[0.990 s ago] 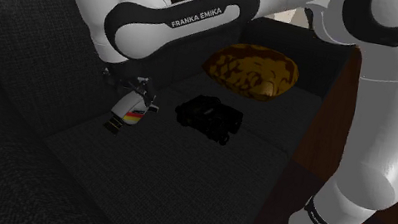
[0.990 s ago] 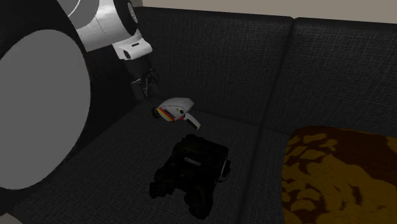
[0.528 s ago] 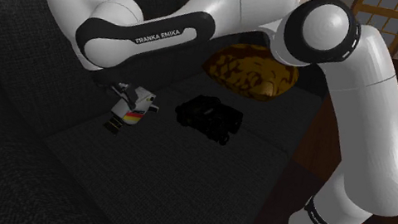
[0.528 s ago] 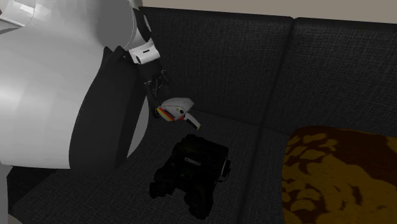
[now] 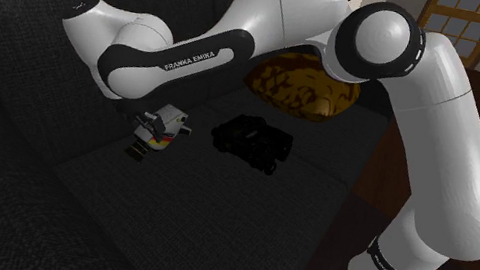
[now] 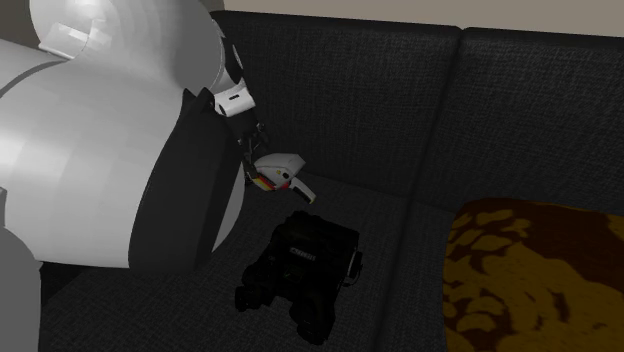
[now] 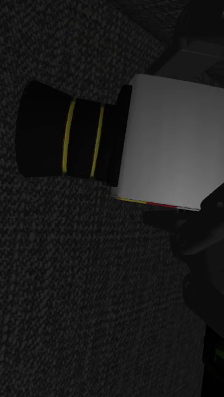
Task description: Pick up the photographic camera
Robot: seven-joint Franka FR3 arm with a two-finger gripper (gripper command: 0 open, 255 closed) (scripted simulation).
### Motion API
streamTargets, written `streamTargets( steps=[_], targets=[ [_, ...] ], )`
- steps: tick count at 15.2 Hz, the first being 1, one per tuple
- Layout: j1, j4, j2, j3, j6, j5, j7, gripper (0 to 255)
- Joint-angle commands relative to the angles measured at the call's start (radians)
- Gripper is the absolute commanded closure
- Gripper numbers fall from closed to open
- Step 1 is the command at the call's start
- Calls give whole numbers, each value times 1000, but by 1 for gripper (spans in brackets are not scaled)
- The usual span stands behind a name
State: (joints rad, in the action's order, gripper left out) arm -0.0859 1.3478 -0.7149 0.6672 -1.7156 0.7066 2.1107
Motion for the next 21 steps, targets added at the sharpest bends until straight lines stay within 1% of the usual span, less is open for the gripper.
streamTargets(
  steps=[1,9,21],
  targets=[
    [1,3,0,0,-3,0,1,255],
    [-1,0,-3,-1,-2,1,1,255],
    [-17,-100,38,15,118,-28,-51,255]
  ],
)
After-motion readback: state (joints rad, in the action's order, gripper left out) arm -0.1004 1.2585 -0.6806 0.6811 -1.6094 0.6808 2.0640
